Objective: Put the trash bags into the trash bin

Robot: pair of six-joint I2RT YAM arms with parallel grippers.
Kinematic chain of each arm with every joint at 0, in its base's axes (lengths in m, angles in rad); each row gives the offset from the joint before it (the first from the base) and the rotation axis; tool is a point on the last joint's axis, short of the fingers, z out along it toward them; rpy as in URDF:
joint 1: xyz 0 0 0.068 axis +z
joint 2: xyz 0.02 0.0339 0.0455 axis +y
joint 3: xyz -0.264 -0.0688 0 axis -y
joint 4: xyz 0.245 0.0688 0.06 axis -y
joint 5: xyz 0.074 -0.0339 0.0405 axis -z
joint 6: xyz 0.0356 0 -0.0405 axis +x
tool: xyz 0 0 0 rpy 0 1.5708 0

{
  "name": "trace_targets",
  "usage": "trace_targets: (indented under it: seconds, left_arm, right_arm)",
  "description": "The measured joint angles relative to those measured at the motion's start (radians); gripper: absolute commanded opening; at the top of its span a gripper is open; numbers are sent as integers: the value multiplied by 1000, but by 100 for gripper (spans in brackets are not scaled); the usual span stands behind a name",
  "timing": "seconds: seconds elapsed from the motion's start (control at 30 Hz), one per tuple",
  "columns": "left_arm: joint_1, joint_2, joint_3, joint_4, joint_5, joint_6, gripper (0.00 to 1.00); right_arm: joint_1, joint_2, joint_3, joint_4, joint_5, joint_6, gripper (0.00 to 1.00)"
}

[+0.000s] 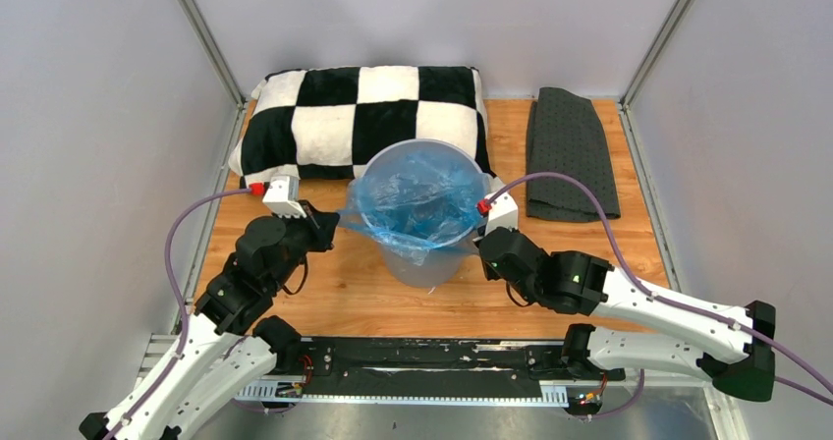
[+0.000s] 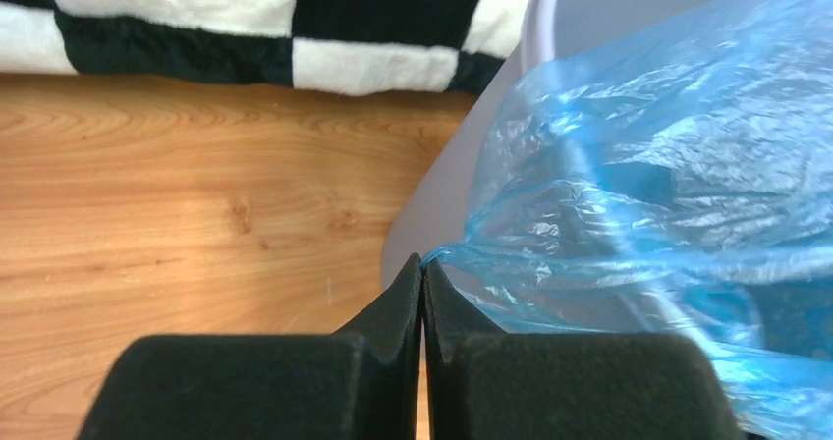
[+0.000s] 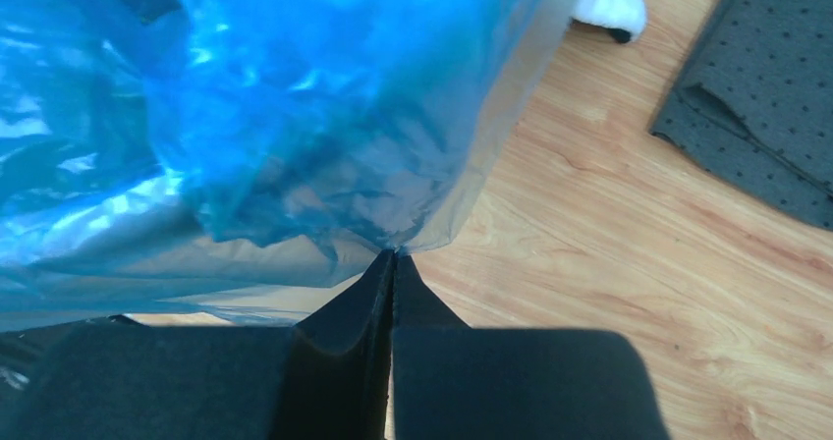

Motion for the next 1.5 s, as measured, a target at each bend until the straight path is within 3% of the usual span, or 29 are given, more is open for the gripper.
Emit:
trace_targets:
  seconds: [0.3, 0.63, 0.7, 0.8, 0.87, 1.0, 1.27, 1.5]
  left_arm:
    - [0, 32, -106, -16, -44, -35, 0]
    - [0, 154, -43, 34, -59, -29, 0]
    - [0, 168, -8, 47, -67, -16, 0]
    - [0, 194, 38, 69, -73, 2, 0]
    - [0, 211, 57, 84, -77, 12, 0]
    - [0, 233, 66, 98, -82, 24, 0]
    - [0, 252, 73, 104, -84, 35, 0]
    - [0, 277, 99, 107, -90, 35, 0]
  right_arm:
    - [0, 0, -1, 34, -95, -20, 0]
    - [-70, -3, -11, 2, -57, -10, 0]
    - [-104, -4, -11, -8, -56, -10, 9]
    - [-129, -11, -11, -24, -59, -20, 39]
    - [-133, -27, -7, -32, -72, -40, 54]
    - [-134, -74, 30, -48, -115, -92, 70]
    - [-134, -194, 114, -50, -195, -220, 76]
    - [-134, -98, 265, -11, -242, -385, 69]
